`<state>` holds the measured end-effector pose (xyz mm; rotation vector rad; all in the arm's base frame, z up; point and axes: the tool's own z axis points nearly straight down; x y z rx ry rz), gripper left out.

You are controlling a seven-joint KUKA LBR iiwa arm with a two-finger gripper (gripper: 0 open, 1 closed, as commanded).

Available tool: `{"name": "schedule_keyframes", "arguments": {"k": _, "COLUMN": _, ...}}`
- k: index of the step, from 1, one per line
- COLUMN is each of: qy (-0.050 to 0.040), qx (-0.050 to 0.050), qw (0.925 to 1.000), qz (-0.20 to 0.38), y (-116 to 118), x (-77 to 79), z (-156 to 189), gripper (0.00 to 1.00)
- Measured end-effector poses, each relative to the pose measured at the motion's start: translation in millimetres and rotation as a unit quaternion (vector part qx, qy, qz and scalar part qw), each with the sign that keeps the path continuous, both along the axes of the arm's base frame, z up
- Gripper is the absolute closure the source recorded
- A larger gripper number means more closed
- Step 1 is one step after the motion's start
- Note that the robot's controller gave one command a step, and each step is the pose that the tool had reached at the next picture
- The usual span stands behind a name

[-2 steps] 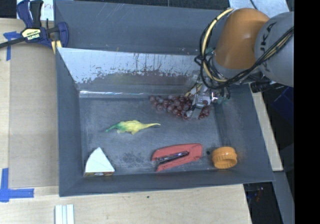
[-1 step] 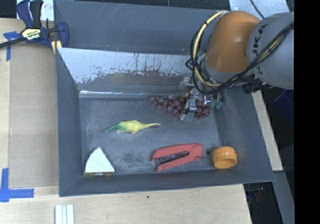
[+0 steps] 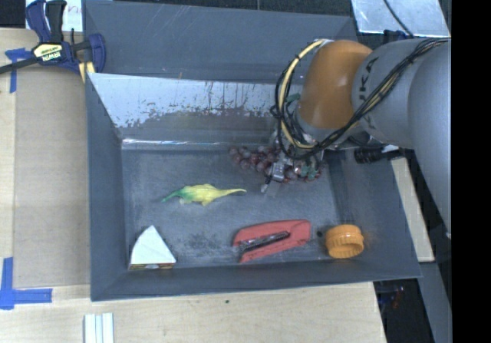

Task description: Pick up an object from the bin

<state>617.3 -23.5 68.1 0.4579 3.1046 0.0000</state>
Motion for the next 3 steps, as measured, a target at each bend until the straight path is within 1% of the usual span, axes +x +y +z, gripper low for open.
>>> {"name": "schedule_keyframes", "arguments": {"k": 1, "qy": -0.007, "qx": 0.0, "qw": 0.9999, "qz": -0.008, "y": -5.5, "x": -0.5, "z": 2.8, "gripper": 1.0}}
{"name": "schedule_keyframes", "arguments": {"k": 2, "qy": -0.007, "qx": 0.0, "qw": 0.9999, "qz": -0.008, "y": -5.5, "x": -0.5, "z": 2.9, "gripper": 1.0}}
{"name": "schedule_keyframes", "arguments": {"k": 3, "qy": -0.0049, "qx": 0.0, "qw": 1.0, "qz": -0.007, "y": -5.7, "x": -2.2, "z": 31.5, "gripper": 1.0}}
